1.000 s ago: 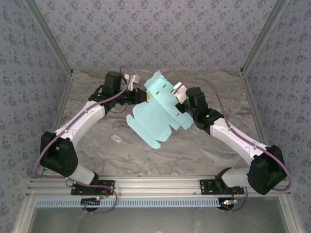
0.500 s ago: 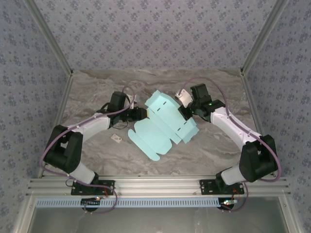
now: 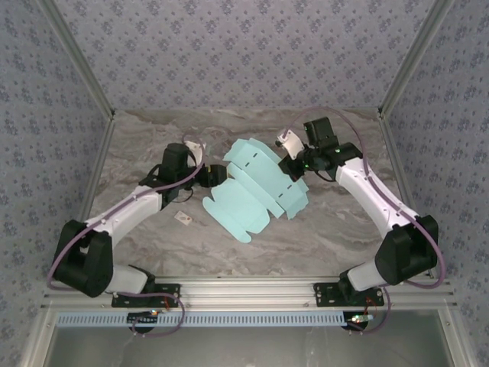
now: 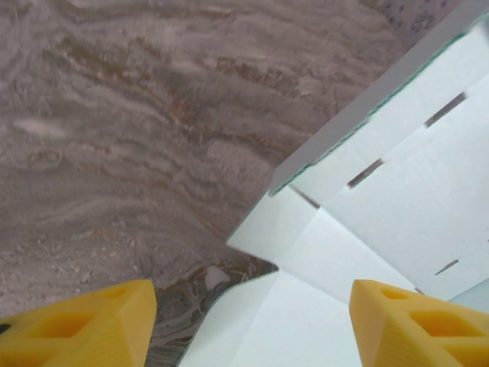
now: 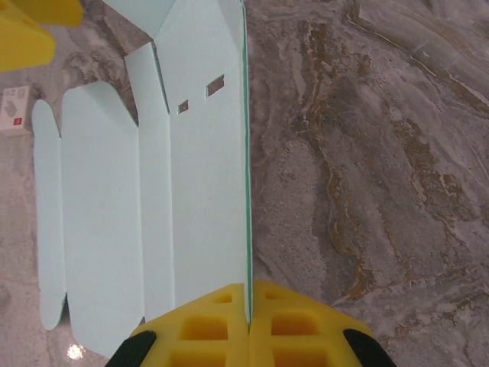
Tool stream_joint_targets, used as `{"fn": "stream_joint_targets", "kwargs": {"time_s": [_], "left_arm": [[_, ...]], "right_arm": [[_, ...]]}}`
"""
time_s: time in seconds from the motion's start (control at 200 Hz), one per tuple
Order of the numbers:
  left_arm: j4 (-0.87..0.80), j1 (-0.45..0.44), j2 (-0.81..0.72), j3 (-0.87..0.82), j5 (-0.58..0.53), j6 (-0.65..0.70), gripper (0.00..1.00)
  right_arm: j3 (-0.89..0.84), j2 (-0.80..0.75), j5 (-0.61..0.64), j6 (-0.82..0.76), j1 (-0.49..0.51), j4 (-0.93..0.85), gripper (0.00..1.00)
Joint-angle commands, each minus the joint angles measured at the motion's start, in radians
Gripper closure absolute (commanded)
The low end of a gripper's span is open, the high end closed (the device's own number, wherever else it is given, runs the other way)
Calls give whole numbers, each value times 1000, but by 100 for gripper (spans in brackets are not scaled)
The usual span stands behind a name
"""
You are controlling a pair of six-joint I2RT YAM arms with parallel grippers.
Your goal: Fold the paper box
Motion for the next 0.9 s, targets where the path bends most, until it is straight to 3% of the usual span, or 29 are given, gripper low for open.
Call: {"fn": "stream_joint_targets", "kwargs": {"time_s": [0.0, 0.31, 0.625, 0.755, 0.894], "left_arm": [[22, 1, -21, 32, 26, 110, 29], [-51, 2, 60, 143, 136, 333, 26], [-127, 2, 115, 235, 202, 389, 37], [-130, 11, 92, 217, 197, 375, 33], [-61, 41, 7, 107, 163, 256, 28]], "right_arm": [[46, -2, -95, -38, -15, -83, 100], [57, -7, -195, -72, -36, -85, 100], [23, -33, -176, -68, -10, -60, 100], [21, -48, -175, -29, -9, -41, 100], [18, -61, -175, 67, -26, -34, 100]]}}
